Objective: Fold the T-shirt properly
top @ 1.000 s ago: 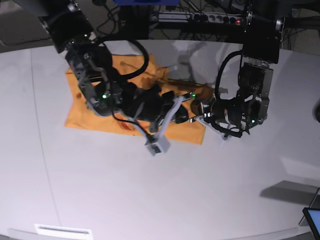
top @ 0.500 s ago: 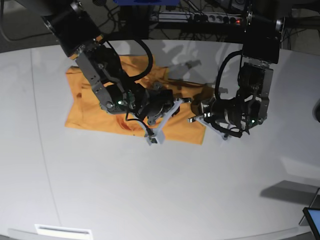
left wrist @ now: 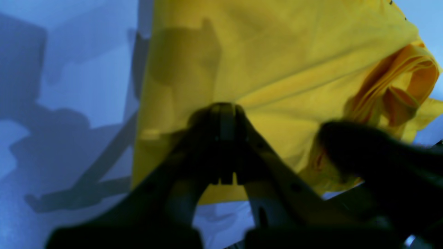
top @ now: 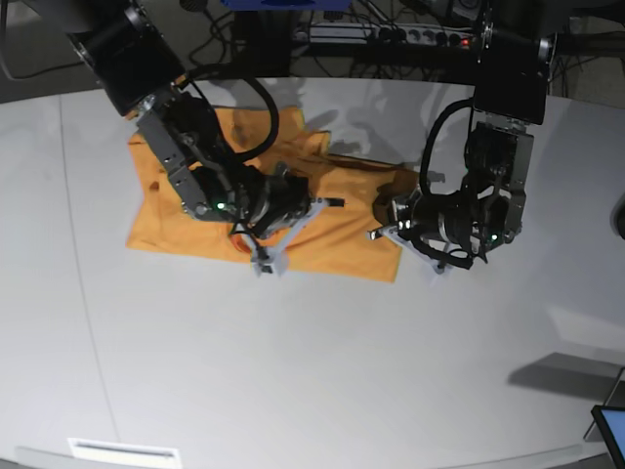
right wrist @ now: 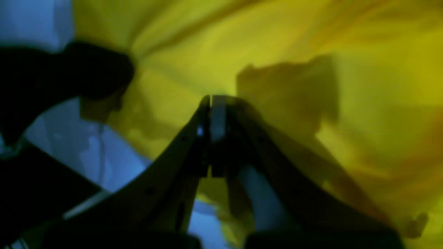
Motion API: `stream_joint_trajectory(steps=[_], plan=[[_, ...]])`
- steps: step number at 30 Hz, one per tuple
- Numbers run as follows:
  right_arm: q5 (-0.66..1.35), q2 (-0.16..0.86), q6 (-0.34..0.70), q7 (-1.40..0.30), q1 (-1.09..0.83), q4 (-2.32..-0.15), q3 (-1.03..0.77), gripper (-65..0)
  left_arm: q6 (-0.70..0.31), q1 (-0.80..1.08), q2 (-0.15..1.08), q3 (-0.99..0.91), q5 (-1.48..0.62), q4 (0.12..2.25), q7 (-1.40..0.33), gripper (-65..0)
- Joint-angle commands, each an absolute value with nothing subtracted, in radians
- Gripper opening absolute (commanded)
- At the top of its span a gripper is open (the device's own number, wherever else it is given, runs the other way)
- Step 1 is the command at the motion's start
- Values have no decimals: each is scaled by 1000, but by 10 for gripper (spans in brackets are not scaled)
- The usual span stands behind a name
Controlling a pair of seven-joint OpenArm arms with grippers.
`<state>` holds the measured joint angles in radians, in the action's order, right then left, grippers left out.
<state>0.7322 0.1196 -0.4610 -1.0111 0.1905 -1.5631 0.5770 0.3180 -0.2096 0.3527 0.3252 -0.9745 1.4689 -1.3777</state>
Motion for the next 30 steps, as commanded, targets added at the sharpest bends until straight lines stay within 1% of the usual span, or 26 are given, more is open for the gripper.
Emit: stream_joint_trajectory(steps=[1,20,21,24,30], plan=[[736,134,-458,-1006,208,-1580,559,-650,331,-211,364,325,-937,1472,-1396,-650],[737,306,-463,-1006,208,-1581,542,-650,331,-211,386,321,-937,1472,-1396,-650],[737,314,-470,-1006,206,-1581,542,-650,331,-211,386,321,-937,1472,-1396,-650],[739,337,-538,-1009,199,-1581,513,-650,331,-211,386,321,-937,1472,-1396,-650],[739,351,-549,-1027,179,-1629,433,-650,331,-211,384,323,-937,1472,-1396,-650]])
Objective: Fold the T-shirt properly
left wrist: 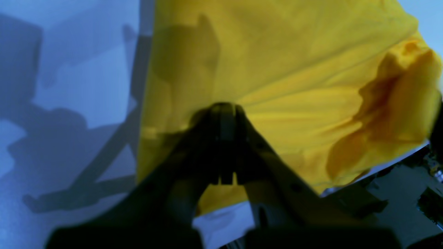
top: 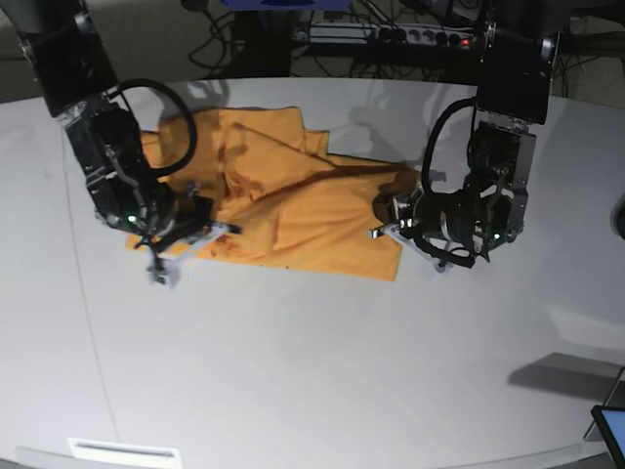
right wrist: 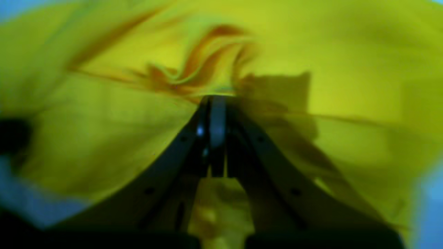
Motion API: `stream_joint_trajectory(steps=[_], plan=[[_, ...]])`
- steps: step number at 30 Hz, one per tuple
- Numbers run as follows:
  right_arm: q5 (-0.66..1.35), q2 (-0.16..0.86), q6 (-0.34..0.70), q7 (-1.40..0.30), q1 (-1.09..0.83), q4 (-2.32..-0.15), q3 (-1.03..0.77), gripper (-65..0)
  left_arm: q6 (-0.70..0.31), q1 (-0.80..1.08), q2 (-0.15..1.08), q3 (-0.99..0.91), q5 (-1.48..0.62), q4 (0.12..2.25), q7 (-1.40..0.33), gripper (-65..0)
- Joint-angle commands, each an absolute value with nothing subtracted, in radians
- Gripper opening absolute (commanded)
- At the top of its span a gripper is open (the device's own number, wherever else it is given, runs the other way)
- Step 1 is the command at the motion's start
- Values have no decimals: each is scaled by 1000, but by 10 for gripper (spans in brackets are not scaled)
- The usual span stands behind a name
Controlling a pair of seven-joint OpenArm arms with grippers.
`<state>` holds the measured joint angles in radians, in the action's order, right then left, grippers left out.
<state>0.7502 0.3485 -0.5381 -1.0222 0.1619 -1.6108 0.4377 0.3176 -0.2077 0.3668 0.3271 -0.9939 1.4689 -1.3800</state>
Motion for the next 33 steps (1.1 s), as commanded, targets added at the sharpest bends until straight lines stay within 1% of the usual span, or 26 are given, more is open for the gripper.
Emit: stream_joint_trajectory(steps=[1,6,9,12,15,22,27,33], plan=[[737,351,-549,-1036,179,-1646,429,-650,331,-211,384,323,-937,1472,-1396,-650],[740,348,-549,-1101,180,-1724,355,-650,331,-211,384,323,-937,1472,-1396,-650],[742,340,-545,-1144,179,-1811,332,-650,331,-211,384,321,-937,1471,-1396,-650],[743,289,-545,-1199,180,-1893,329,-650,331,-211,384,323,-937,1472,-1396,-650],[743,206,-542,-1236,186,-1920,337,-650,331,-213,383,323,-937,1472,-1396,-650],[737,38,-547,-1239,209,-1916,456,-650,331,-211,381,326,-937,1472,-1396,-650],[736,-5,-549,-1234,220,-1848,503,-650,331,-211,380,326,-937,1472,-1396,-650],[734,-1,-545,-1167,223,-1736,516,-650,331,-211,380,329,-937,1474,-1396,-650]])
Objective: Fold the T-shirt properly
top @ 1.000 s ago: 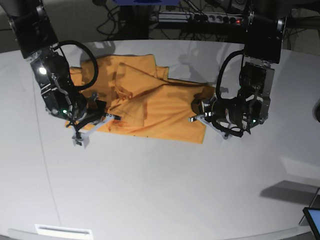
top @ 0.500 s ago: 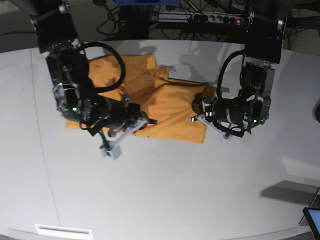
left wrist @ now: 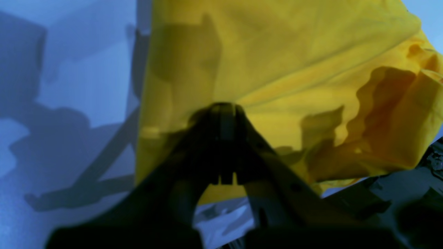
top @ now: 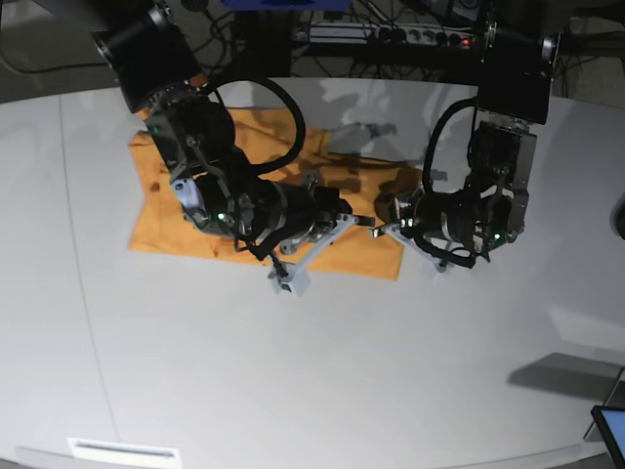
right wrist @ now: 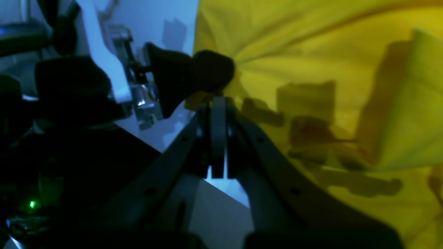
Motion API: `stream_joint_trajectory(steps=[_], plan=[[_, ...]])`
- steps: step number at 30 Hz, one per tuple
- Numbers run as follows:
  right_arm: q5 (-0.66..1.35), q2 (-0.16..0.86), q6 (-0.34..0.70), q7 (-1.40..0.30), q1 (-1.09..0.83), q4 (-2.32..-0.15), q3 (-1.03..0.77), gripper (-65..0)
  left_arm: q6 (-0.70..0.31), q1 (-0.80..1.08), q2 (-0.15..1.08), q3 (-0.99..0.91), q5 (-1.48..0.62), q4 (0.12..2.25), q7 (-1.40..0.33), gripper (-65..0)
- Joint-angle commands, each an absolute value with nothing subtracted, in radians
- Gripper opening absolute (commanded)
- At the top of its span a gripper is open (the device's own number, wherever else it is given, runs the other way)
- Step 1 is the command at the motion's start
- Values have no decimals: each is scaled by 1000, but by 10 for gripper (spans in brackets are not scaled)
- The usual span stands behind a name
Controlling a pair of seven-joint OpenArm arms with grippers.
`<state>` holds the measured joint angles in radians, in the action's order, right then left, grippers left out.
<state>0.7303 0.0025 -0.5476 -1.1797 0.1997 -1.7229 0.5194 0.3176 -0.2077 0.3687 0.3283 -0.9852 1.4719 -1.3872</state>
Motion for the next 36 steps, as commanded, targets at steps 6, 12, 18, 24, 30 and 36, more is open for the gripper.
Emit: stream_joint_trajectory(steps=[6,12,18,24,30,36], plan=[[734,-1,-542,-1165,268,-1670,518,-650,331,-211,380,329,-937,1474,-1396,-650],[734,21,-549,-1155,292,-1573,512,-650,331,-211,381,328,-937,1474,-1396,-650],[736,91,-552,-1087,266,-1495,507,-650,331,-211,383,328,-937,1474,-1396,-650],[736,134,-638,-1078,199,-1509,390,-650,331,-213,380,329,-937,1474,-1396,-650],[737,163,-677,-1081,90,-1633,317,-650,331,-216,383,329,-937,1474,-1396,-650],[739,171,-698,-1095,-28,-1776,288,-650,331,-217,384,328,-934,1472,-1396,-650]])
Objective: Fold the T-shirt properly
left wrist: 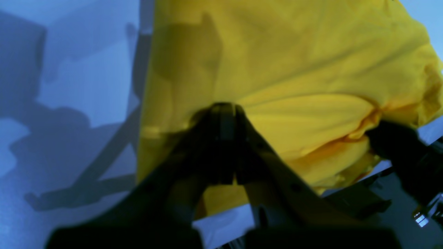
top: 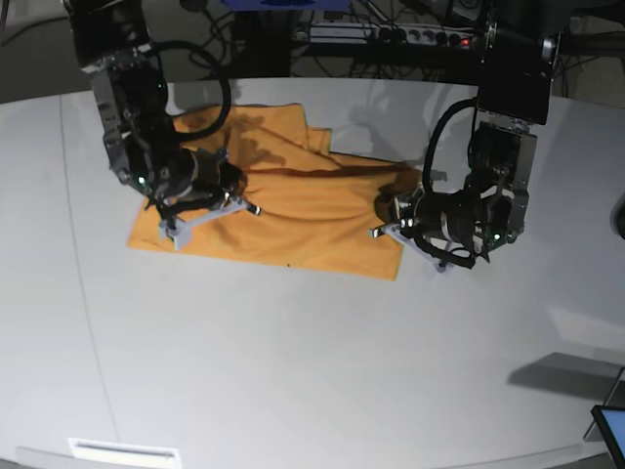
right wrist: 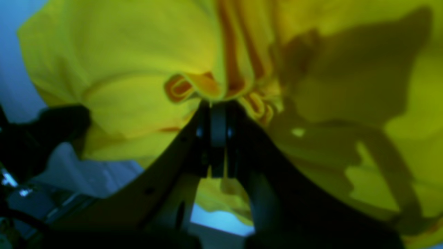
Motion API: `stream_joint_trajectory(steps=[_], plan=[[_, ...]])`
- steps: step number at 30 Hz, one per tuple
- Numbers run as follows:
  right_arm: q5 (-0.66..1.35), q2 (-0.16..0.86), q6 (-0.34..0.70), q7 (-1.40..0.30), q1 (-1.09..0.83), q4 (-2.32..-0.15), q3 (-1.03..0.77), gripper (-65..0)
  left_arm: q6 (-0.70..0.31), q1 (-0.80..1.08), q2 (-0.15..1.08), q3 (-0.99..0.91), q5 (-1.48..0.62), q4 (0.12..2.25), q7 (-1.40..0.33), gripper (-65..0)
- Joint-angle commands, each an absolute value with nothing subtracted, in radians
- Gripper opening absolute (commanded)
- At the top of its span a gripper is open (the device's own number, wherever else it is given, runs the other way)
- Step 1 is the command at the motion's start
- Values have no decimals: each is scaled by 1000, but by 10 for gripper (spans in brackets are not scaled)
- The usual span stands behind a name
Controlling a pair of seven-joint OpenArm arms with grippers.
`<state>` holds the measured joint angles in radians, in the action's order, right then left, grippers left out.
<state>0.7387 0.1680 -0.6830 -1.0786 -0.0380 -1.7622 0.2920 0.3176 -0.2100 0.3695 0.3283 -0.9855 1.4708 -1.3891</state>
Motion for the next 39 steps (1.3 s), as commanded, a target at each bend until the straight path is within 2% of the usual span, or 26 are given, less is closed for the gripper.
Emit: stream_joint_trajectory(steps=[1,8,17,21,29,39], plan=[[739,170,-698,-1104,-44,-1796,288,-650,331,-217,384,328,-934,1472,-1396,-650],[737,171,-698,-1107,-117,-1867,286,-650,331,-219,384,329,-934,1472,-1396,-650],[742,251,-698,-1132,-119,-1956,156,-650,331,-211,384,329,-934,1472,-1396,-650],[742,240,-698,-1224,-44,-1966,145,-650,331,-213,381,329,-935,1474,-1396,-650],[888,170,-698,-1230,76,-1963,197,-650,331,-216,381,329,-934,1466,-1396,-650],[898,125,-698,-1219,97,-1893,266,-650,331,-211,383,329,-934,1472,-1396,-650]])
